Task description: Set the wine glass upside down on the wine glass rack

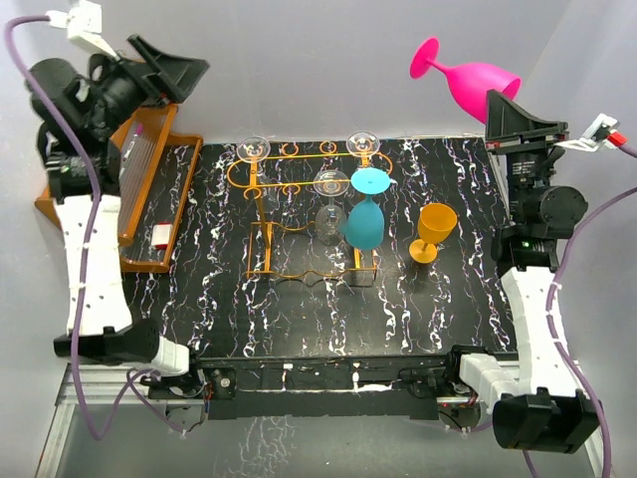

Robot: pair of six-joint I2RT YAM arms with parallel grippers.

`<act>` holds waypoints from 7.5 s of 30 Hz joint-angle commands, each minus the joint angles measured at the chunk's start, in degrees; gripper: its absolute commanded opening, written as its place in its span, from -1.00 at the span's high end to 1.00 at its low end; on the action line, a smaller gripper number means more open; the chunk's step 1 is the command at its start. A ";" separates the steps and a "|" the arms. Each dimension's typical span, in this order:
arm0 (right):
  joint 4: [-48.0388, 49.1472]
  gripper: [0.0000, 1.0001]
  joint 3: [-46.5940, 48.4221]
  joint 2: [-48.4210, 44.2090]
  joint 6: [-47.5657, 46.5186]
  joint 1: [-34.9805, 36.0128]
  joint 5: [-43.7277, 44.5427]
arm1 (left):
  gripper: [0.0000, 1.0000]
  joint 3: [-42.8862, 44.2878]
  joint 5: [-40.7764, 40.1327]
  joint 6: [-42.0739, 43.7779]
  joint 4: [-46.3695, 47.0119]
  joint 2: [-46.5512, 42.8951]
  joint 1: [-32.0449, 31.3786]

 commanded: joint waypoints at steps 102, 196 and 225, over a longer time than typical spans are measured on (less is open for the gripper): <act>75.10 0.84 35.60 54.27 15.21 58.54 14.02 | 0.67 -6.39 3.83 -30.10 73.79 7.51 -13.24; -31.16 -0.96 16.76 0.68 -15.52 59.31 28.18 | 1.00 -43.73 20.11 10.66 2.33 -23.51 -10.52; -31.16 -0.96 15.03 0.11 -16.35 59.37 28.49 | 1.00 -56.44 1.85 17.38 9.03 -31.32 -17.46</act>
